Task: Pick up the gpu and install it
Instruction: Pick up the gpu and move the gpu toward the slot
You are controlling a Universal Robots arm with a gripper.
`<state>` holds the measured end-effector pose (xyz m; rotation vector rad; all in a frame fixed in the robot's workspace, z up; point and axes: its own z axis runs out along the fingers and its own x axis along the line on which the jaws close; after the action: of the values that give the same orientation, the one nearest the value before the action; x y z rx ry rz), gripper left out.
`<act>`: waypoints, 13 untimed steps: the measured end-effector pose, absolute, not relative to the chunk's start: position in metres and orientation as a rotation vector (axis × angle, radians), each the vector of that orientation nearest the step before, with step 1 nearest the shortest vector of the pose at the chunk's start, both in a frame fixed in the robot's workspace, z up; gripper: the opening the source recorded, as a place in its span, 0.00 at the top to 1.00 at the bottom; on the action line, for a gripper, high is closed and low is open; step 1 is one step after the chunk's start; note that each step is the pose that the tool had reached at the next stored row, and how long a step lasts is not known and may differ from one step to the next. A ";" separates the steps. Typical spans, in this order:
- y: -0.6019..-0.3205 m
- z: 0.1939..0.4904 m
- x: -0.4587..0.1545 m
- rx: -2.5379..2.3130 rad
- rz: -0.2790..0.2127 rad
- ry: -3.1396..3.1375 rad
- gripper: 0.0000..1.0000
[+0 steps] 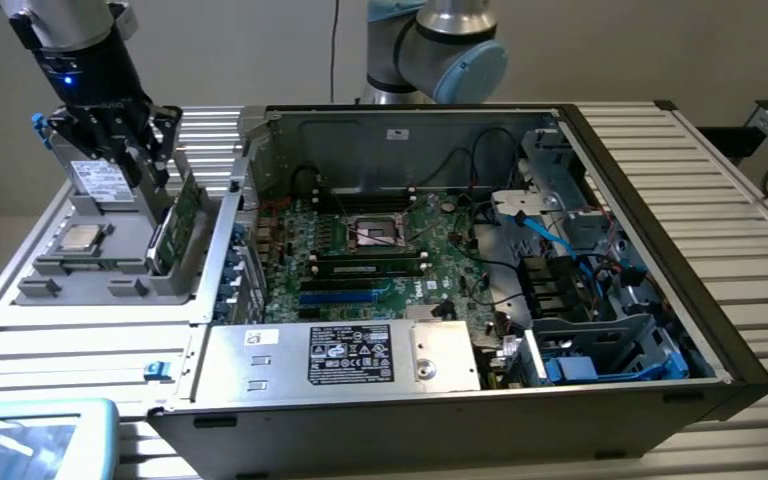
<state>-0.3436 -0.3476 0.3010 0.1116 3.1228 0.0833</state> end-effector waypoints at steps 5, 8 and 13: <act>-0.345 0.292 -0.344 0.112 0.083 3.123 0.60; -0.345 0.286 -0.344 0.111 0.083 3.123 0.60; -0.344 0.277 -0.344 0.111 0.083 3.123 0.60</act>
<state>-0.3435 -0.3441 0.2774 0.1115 3.1229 0.0832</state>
